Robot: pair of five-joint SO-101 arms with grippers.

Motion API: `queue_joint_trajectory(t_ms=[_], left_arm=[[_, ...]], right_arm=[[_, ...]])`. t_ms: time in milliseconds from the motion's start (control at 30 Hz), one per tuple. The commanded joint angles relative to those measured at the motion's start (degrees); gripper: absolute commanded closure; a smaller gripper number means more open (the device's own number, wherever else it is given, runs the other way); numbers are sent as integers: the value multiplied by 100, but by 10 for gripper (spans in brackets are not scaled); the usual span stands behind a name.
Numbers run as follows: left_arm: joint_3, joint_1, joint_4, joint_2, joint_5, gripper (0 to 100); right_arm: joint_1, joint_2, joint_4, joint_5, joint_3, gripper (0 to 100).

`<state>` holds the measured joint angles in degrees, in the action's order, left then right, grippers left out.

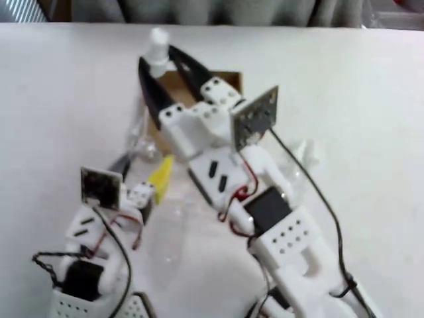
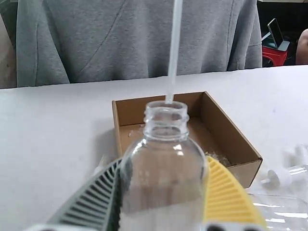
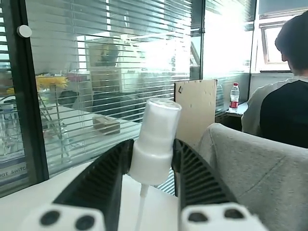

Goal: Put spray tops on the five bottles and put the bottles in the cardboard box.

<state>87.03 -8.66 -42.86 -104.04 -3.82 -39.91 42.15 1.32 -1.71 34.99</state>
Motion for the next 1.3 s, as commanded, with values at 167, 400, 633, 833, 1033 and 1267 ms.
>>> queue_joint_trajectory(t_ms=[167,400,633,833,1033,1267], left_arm=[[-316,40,-18,-84,-44,980],[-316,48,-18,-84,-44,980],[-316,40,-18,-84,-44,980],[-308,31,-18,-84,-44,980],[-308,31,-18,-84,-44,980],[-308,48,-18,-84,-44,980]], right_arm=[[4,-233,-145,-9,-281,981],[31,-207,-145,-9,-281,981],[31,-198,-145,35,-316,981],[48,-215,-119,35,-607,981],[92,-242,-101,35,-651,981],[92,-207,-119,35,-369,981]])
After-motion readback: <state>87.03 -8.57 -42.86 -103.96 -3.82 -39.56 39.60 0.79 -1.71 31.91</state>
